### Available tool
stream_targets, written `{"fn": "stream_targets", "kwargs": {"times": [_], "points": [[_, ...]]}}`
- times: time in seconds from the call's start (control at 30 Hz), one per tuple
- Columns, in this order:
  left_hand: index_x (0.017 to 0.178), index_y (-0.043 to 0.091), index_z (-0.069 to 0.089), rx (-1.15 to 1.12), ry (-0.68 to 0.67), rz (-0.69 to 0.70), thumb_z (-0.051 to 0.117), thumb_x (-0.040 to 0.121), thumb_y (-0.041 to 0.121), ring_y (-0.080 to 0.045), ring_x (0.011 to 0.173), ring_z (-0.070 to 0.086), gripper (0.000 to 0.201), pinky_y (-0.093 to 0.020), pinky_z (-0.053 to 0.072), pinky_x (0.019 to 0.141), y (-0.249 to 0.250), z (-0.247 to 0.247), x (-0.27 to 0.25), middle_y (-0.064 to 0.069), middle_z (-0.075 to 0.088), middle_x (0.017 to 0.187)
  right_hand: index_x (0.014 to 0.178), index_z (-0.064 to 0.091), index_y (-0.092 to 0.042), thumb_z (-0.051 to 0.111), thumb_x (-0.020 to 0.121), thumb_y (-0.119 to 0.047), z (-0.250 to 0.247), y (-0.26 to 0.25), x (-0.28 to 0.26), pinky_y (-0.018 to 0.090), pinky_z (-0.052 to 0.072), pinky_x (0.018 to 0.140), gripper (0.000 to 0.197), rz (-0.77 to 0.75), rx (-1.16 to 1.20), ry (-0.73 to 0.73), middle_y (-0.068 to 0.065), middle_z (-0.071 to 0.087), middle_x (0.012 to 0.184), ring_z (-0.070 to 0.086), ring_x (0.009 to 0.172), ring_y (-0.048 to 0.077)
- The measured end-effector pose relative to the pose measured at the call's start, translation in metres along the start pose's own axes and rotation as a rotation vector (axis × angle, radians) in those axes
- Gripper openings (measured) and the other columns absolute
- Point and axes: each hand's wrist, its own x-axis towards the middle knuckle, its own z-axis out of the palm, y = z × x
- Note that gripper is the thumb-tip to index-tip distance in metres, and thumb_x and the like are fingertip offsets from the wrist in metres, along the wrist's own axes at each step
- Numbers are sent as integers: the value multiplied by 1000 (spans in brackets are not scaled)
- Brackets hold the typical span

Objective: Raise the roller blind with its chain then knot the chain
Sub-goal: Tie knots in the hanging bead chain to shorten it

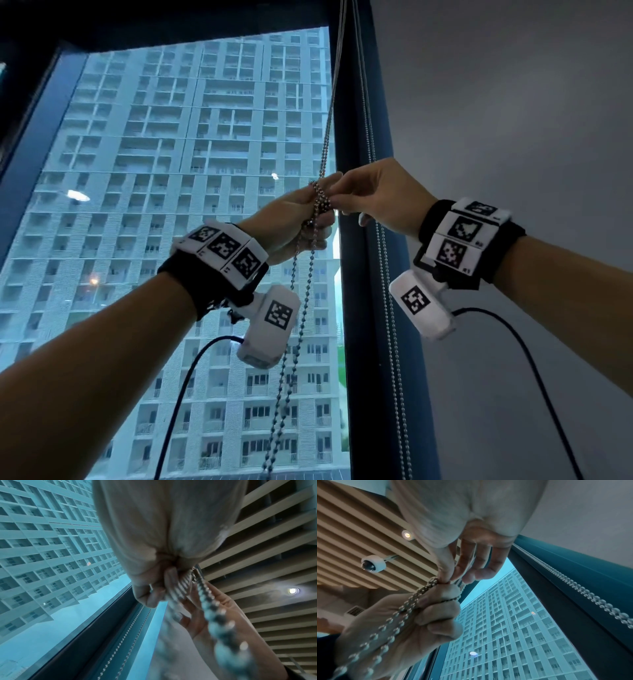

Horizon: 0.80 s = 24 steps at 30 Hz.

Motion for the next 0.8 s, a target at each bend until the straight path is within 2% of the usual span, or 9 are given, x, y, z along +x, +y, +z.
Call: {"fn": "stream_targets", "kwargs": {"times": [0.03, 0.13, 0.2, 0.3, 0.43, 0.5, 0.6, 0.7, 0.8], "points": [[145, 19, 34, -18, 5, 2, 23, 102, 4, -7, 44, 35, 47, -20, 35, 47, 0, 0, 0, 7, 42, 50, 92, 73, -10, 66, 89, -9, 1, -2, 0, 25, 54, 57, 7, -10, -29, 3, -12, 71, 77, 63, 69, 8], [144, 10, 34, -22, 81, 25, 26, 101, 3, -7, 43, 40, 44, -19, 38, 44, 0, -3, 2, 7, 48, 51, 101, 72, -13, 68, 88, -14, 5, -7, -2, 37, 58, 64, 14, -1, -57, -24, 0, 72, 90, 67, 79, 19], [143, 6, 37, 52, 147, 47, 33, 101, 4, -7, 45, 45, 42, -20, 39, 45, 0, -5, 2, 4, 56, 59, 103, 72, -16, 74, 83, -23, 7, -7, -3, 38, 59, 64, 21, -25, -79, -46, 3, 72, 91, 68, 76, 18], [134, -3, 45, 155, 181, 54, 37, 101, 6, -8, 49, 45, 35, -21, 37, 50, 2, -7, 1, -4, 51, 73, 103, 73, -16, 76, 81, -30, 8, -7, -3, 41, 60, 64, 27, -42, -142, -37, -1, 73, 88, 70, 75, 20], [128, -2, 48, 185, 229, 8, 40, 100, 4, -11, 56, 46, 30, -20, 40, 50, 4, -9, 2, -6, 52, 71, 102, 71, -16, 80, 76, -27, 6, -6, -1, 26, 59, 67, 30, -140, -189, 75, -4, 72, 86, 70, 75, 13], [111, 1, 55, 235, 200, -5, 40, 99, 3, -14, 61, 43, 19, -21, 37, 52, 5, -9, 2, -7, 51, 70, 97, 71, -15, 82, 75, -20, 5, -10, 0, 18, 55, 70, 25, -252, -290, 97, -2, 71, 86, 67, 75, 12], [90, 3, 56, 298, 161, -6, 39, 100, 3, -18, 61, 39, 19, -26, 32, 55, 7, -4, 2, -8, 51, 67, 92, 74, -14, 81, 75, -14, 4, -13, 3, 21, 55, 70, 18, -368, -431, 36, -1, 70, 87, 65, 72, 10], [91, 4, 57, 329, 147, -34, 37, 101, 7, -18, 56, 43, 23, -27, 35, 56, 10, -2, 5, -9, 61, 68, 90, 74, -16, 78, 78, -18, -1, -13, 5, 21, 54, 69, 13, -409, -533, 12, -4, 67, 87, 63, 73, 6], [91, 8, 57, 361, 105, -114, 32, 101, 3, -13, 47, 47, 27, -26, 36, 54, 15, -2, 10, -8, 68, 66, 91, 73, -15, 77, 80, -19, -2, -10, 5, 7, 46, 66, 12, -397, -550, 9, 0, 65, 91, 62, 75, 6]]}}
